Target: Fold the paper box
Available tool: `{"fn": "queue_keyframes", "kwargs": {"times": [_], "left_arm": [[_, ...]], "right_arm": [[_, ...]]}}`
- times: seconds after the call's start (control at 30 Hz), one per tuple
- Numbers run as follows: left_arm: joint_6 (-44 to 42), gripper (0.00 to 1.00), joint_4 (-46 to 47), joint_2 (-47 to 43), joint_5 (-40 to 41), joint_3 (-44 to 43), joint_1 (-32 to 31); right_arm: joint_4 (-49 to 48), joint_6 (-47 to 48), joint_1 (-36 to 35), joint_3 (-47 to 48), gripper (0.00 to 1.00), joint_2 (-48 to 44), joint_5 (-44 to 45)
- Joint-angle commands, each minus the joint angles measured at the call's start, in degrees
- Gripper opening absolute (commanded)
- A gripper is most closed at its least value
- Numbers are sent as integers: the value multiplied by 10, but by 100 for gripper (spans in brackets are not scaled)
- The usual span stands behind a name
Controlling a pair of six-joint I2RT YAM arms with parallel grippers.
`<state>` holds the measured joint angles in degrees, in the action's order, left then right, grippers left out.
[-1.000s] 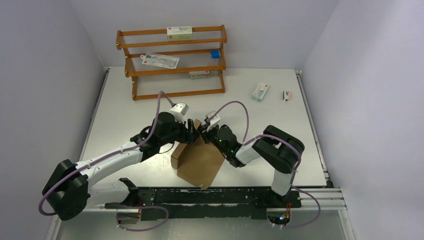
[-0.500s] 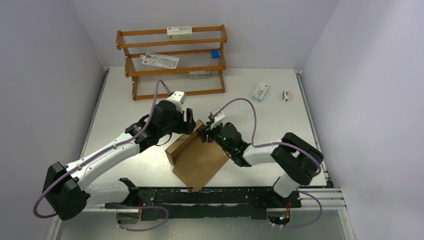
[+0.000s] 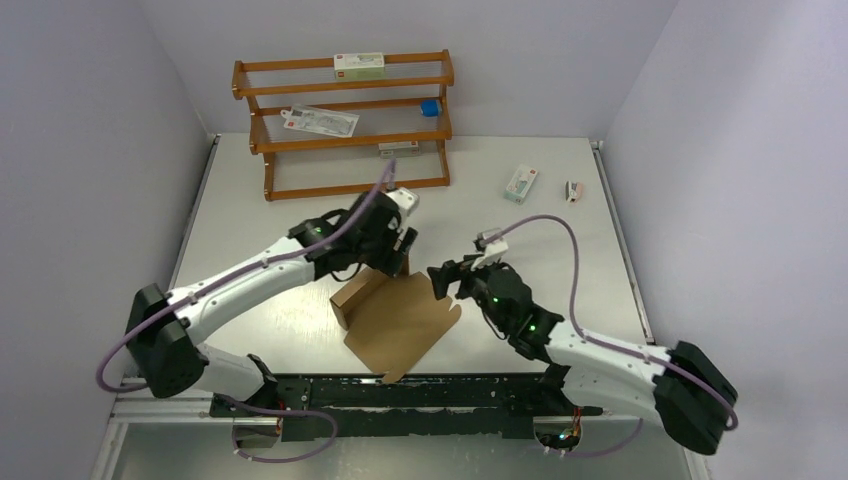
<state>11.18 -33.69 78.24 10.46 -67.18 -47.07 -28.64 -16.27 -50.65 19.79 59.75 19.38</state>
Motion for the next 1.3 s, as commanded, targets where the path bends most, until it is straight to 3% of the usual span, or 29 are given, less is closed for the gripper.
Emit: {"fn": "queue_keyframes", "kwargs": {"times": [0.0, 0.23, 0.47, 0.63, 0.77, 0.9, 1.13, 1.27], "left_arm": [[-29, 77, -59, 48, 93, -28, -61], [16, 69, -93, 130, 240, -59, -101], [31, 62, -121, 181, 305, -89, -112], [33, 36, -109, 174, 309, -85, -112], [38, 31, -71, 146, 261, -67, -96], [64, 29, -36, 114, 193, -30, -38], [139, 34, 100, 38, 36, 120, 104], [195, 36, 181, 10, -22, 205, 152]], "right_arm": [[58, -45, 2, -32, 100, -99, 54], [27, -49, 3, -80, 100, -173, 88], [22, -42, 4, -87, 100, -165, 98], [18, -39, 4, -84, 100, -163, 96], [44, -39, 4, -70, 100, -171, 89], [85, -43, 4, -48, 100, -188, 88], [221, -36, 4, 63, 100, -213, 73], [282, -39, 4, 131, 100, -198, 67]]}}
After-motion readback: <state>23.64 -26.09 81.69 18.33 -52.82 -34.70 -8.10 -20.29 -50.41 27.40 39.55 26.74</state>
